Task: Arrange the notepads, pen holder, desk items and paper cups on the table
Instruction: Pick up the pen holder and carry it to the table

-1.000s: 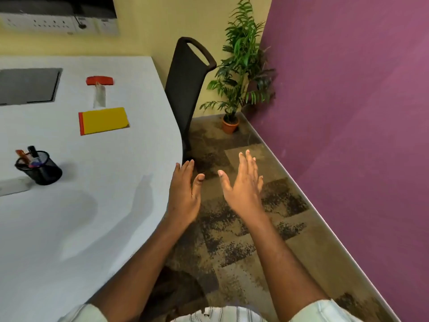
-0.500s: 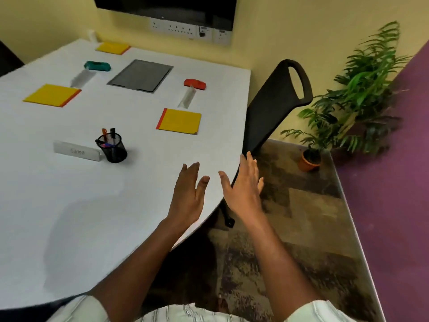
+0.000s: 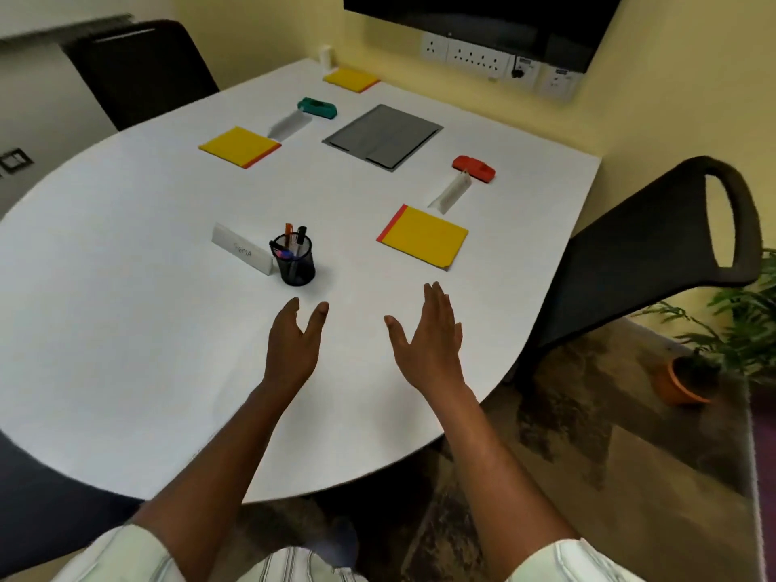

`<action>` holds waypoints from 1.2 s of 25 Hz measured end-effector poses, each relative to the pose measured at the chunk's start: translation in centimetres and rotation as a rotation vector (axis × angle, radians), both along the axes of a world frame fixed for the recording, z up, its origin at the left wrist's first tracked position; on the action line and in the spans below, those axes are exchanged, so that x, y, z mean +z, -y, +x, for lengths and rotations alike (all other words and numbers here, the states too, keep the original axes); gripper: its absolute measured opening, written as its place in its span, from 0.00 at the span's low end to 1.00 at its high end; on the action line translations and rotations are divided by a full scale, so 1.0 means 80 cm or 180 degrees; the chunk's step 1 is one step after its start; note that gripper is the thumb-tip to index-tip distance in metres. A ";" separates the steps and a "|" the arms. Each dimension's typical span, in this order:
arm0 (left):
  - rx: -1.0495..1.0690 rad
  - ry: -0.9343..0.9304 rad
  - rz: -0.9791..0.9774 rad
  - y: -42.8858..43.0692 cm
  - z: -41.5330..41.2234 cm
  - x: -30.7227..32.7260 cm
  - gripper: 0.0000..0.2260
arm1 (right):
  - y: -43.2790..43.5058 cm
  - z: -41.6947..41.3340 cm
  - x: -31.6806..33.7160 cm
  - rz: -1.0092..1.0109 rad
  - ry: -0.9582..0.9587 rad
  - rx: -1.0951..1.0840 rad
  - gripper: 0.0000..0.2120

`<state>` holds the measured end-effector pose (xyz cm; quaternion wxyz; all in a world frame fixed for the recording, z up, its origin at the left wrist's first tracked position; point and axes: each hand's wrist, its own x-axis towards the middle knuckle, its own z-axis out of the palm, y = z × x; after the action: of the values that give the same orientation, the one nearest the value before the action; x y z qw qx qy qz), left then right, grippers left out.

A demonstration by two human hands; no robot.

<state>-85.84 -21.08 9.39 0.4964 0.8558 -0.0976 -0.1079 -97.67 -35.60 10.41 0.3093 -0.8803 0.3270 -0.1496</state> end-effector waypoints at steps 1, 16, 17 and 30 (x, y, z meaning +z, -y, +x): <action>0.0134 -0.0059 -0.0028 0.001 0.021 -0.005 0.31 | 0.005 0.019 -0.004 0.0074 -0.0005 0.0108 0.37; -0.0052 -0.0841 -0.0105 0.036 0.291 -0.097 0.49 | 0.048 0.336 -0.095 0.1108 -0.0718 0.0875 0.50; -0.0089 -0.0861 -0.0128 0.038 0.303 -0.105 0.49 | 0.052 0.353 -0.104 0.1162 -0.0762 0.0882 0.51; -0.0251 -0.0724 -0.0473 0.052 0.342 -0.138 0.29 | 0.060 0.425 -0.169 0.1687 -0.0417 0.1211 0.35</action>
<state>-58.45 -25.23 -1.68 0.5616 0.7945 -0.0820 -0.2162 -63.70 -40.39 -3.08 0.5283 -0.8223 0.2035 0.0580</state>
